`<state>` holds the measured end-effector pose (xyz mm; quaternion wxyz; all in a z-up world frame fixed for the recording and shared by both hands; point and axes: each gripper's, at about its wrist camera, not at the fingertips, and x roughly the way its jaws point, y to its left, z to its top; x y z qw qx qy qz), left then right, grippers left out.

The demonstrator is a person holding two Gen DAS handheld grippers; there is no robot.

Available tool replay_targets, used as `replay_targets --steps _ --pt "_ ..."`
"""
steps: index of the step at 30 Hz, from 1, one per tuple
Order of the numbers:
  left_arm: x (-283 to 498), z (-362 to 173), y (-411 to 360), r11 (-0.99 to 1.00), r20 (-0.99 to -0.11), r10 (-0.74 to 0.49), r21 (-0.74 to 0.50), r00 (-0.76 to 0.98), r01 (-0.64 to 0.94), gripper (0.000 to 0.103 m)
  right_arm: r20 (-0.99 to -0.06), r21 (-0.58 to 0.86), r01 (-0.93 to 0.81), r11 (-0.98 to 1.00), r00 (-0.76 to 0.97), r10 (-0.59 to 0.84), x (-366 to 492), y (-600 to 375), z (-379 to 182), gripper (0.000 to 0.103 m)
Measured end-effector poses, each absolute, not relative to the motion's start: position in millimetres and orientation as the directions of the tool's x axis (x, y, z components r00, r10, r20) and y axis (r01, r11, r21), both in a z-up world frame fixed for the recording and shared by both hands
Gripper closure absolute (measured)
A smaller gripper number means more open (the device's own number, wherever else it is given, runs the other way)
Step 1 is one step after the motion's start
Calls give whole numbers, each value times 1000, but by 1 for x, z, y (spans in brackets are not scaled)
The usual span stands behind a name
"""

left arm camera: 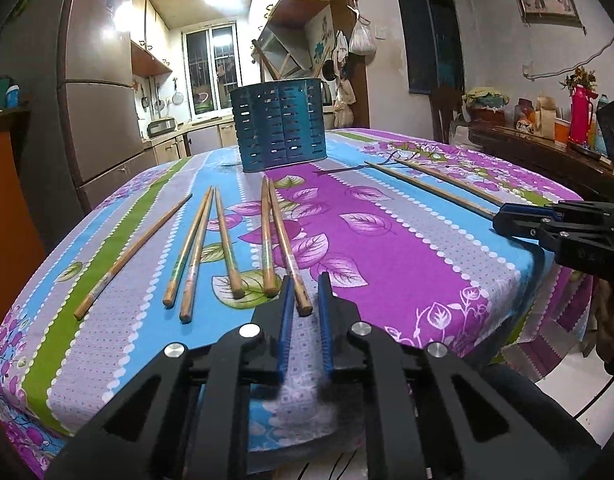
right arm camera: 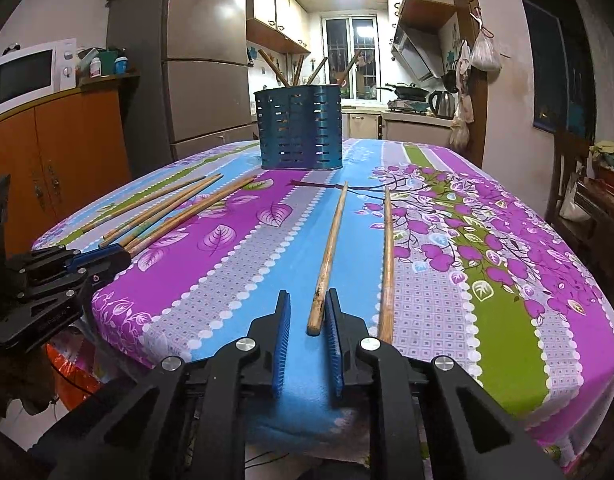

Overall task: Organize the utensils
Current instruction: 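Move both open grippers back down toward the remaining chopsticks, then close the left gripper on a wooden chopstick while the right gripper grasps another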

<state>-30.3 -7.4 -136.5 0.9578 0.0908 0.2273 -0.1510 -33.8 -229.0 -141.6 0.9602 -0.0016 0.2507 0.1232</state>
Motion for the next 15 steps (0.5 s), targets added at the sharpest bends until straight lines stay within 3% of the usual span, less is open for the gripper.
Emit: replay_targets --steps 8,9,10,15 --pt "-31 -138 -8 938 -444 -254 102 859 330 94 -471 57 -219 974 854 220 -35 -229 -144 83" --pt "-31 -139 -8 939 -443 -254 99 860 329 95 -466 55 -214 975 858 215 -36 -229 -144 85" --pt "-32 -138 -8 940 -442 -253 97 860 327 95 -459 59 -207 977 863 211 -37 -230 -145 94" --pt "-33 -135 -8 941 -441 -258 88 860 327 98 -434 78 -189 979 877 204 -43 -234 -143 95"
